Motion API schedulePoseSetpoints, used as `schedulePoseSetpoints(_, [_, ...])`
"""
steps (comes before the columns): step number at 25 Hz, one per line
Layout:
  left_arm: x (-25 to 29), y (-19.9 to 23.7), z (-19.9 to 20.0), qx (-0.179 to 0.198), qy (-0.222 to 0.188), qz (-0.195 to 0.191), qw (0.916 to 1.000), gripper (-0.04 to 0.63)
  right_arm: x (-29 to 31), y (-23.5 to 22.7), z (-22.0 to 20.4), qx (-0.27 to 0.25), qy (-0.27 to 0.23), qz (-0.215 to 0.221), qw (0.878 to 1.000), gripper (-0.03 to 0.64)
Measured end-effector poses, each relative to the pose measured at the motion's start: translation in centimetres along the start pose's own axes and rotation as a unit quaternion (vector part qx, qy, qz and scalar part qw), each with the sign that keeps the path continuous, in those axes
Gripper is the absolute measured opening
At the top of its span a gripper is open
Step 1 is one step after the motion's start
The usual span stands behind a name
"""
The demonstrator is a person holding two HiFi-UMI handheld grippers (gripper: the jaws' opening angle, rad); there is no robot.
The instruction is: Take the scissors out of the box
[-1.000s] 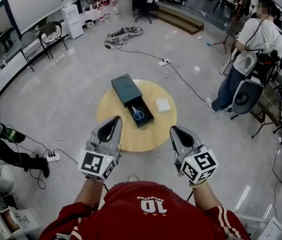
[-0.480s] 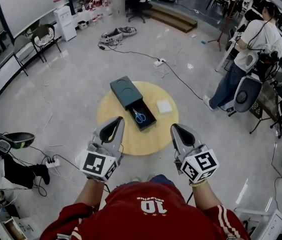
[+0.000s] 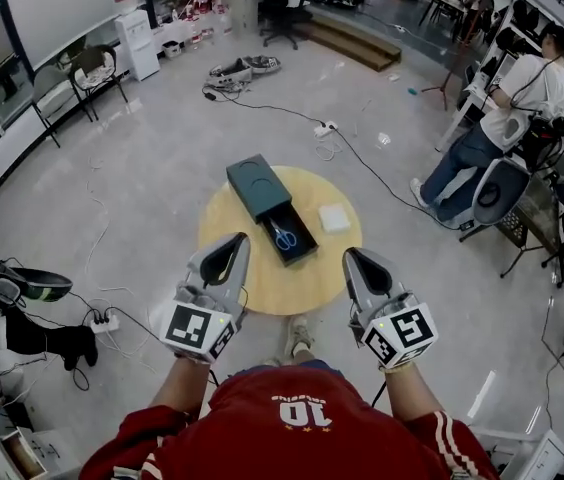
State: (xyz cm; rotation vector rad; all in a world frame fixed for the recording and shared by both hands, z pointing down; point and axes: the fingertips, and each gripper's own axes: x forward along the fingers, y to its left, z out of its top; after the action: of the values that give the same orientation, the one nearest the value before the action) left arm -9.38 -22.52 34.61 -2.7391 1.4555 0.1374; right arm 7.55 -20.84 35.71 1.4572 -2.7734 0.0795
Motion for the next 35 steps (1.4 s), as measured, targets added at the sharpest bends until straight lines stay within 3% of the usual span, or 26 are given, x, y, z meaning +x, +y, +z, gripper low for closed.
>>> schedulePoseSetpoints(10, [0.1, 0.6, 0.0, 0.002, -0.001, 0.009, 1.0, 0.003, 0.9, -0.2, 1.2, 0.014, -0.023, 0.027, 0.999, 0.16])
schedulePoseSetpoints(21, [3.2, 0.8, -1.4, 0.007, 0.018, 0.017, 0.9997, 0.003, 5.3, -3.4, -2.5, 0.018, 0.027, 0.055, 0.998, 0.166])
schedulePoseSetpoints(35, [6.8, 3.8, -4.1, -0.002, 0.047, 0.039, 0.9981, 0.003, 13.6, -6.7, -15.4, 0.017, 0.127, 0.069, 0.989, 0.166])
